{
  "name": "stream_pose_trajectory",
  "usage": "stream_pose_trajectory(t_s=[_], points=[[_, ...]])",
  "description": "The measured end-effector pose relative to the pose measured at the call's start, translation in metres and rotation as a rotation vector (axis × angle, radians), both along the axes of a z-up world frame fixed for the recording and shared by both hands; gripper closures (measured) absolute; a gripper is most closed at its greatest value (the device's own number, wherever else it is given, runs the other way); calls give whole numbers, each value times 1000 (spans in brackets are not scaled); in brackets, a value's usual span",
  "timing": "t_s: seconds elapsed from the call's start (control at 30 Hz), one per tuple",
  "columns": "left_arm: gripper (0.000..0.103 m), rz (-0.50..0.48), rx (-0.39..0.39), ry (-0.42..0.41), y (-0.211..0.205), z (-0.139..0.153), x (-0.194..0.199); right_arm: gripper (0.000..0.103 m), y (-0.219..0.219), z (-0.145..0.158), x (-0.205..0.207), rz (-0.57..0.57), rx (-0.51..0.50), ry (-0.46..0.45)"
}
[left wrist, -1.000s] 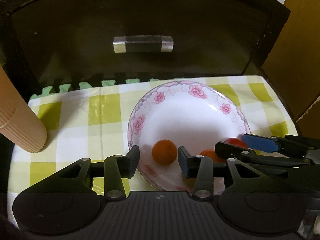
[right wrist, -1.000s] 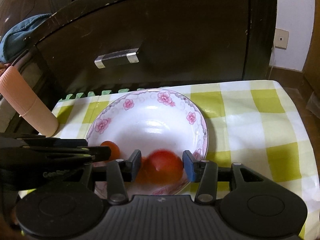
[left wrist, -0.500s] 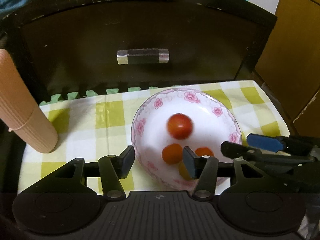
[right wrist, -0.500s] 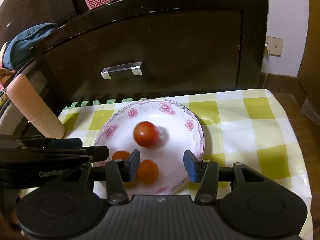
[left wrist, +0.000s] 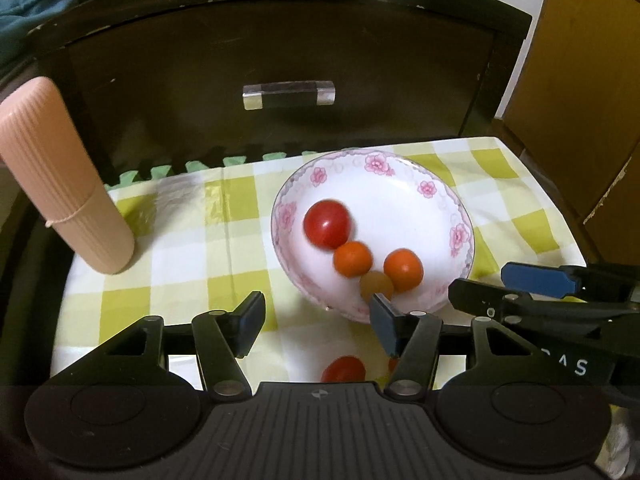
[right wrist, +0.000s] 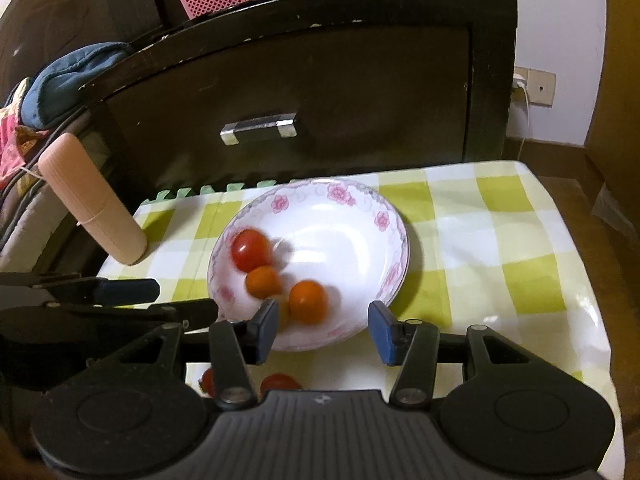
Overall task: Organize fruits
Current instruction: 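Withdraw both open tools from the bowl toward the fruits on the cloth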
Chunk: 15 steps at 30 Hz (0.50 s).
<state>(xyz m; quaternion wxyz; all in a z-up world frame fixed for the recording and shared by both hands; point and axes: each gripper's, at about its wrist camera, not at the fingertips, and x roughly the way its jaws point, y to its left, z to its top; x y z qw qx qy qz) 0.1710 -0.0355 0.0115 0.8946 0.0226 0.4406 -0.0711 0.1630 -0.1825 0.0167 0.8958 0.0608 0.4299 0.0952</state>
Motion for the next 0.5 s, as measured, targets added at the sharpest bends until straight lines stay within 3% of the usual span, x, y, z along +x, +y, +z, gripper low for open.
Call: stream_pose_trajectory(t_s=[0.5], points=[[38, 1, 45, 0, 7, 0, -40, 56, 14, -1, -36, 21, 5, 25]])
